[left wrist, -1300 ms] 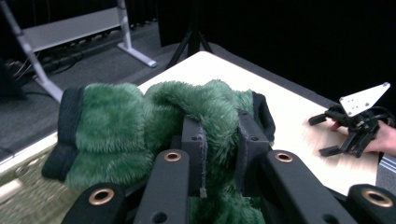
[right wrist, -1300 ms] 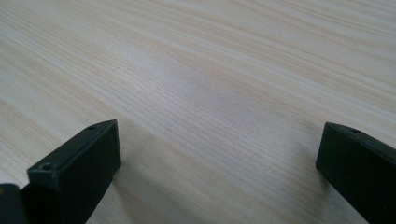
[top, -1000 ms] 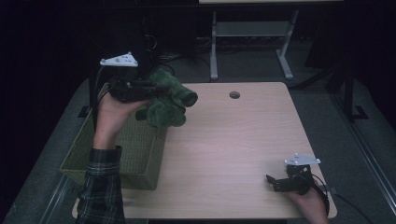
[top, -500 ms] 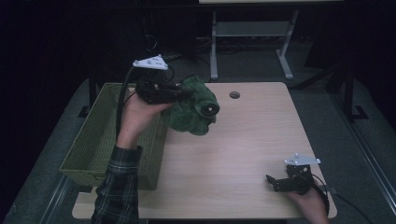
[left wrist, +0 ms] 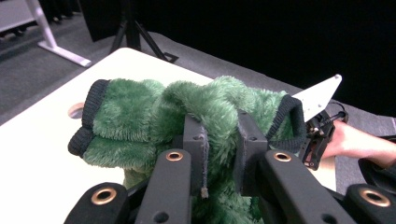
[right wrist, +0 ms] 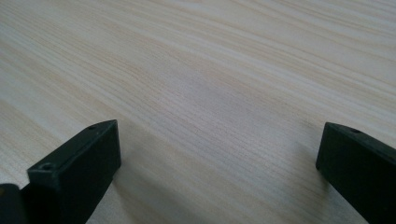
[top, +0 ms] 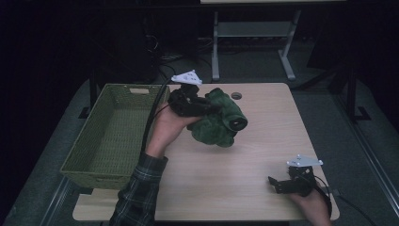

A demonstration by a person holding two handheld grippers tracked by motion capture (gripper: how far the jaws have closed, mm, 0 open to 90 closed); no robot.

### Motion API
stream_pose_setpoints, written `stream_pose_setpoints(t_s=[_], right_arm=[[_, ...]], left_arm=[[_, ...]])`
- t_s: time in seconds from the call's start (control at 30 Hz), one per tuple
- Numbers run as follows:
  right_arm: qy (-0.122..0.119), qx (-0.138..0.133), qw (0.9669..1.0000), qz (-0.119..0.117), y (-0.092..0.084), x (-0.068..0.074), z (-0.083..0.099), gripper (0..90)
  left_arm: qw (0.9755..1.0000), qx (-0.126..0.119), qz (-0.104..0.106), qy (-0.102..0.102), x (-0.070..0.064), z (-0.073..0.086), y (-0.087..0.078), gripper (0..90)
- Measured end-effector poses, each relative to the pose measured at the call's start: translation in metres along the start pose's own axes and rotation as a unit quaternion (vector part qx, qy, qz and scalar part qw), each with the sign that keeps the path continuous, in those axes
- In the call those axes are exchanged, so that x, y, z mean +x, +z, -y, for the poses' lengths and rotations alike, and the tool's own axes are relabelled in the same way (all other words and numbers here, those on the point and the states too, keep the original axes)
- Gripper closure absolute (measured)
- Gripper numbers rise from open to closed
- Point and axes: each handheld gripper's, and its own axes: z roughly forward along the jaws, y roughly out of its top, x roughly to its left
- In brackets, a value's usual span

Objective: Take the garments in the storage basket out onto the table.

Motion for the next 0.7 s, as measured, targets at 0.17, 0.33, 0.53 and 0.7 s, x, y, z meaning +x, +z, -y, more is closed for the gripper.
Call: stream_pose_setpoints(t_s=[0.17, 0.33, 0.53, 0.7], right_arm=[[0.0, 0.0, 1.0, 0.0, 0.0, 0.0, 0.0, 0.0], [-0.001, -0.001, 1.0, 0.0, 0.0, 0.0, 0.0, 0.0], [-0.001, 0.0, 1.0, 0.0, 0.0, 0.0, 0.0, 0.0], [-0.001, 0.0, 1.0, 0.0, 0.0, 0.0, 0.0, 0.0]], left_arm=[[1.0, -0.001, 0.008, -0.003, -0.007, 0.005, 0.02, 77.6], [0.9997, 0.013, 0.019, -0.007, -0.013, 0.018, 0.05, 77.6], [0.9988, 0.027, 0.034, -0.022, -0.017, 0.04, 0.076, 77.6], [0.9979, 0.042, 0.041, -0.027, -0.02, 0.059, 0.093, 77.5]])
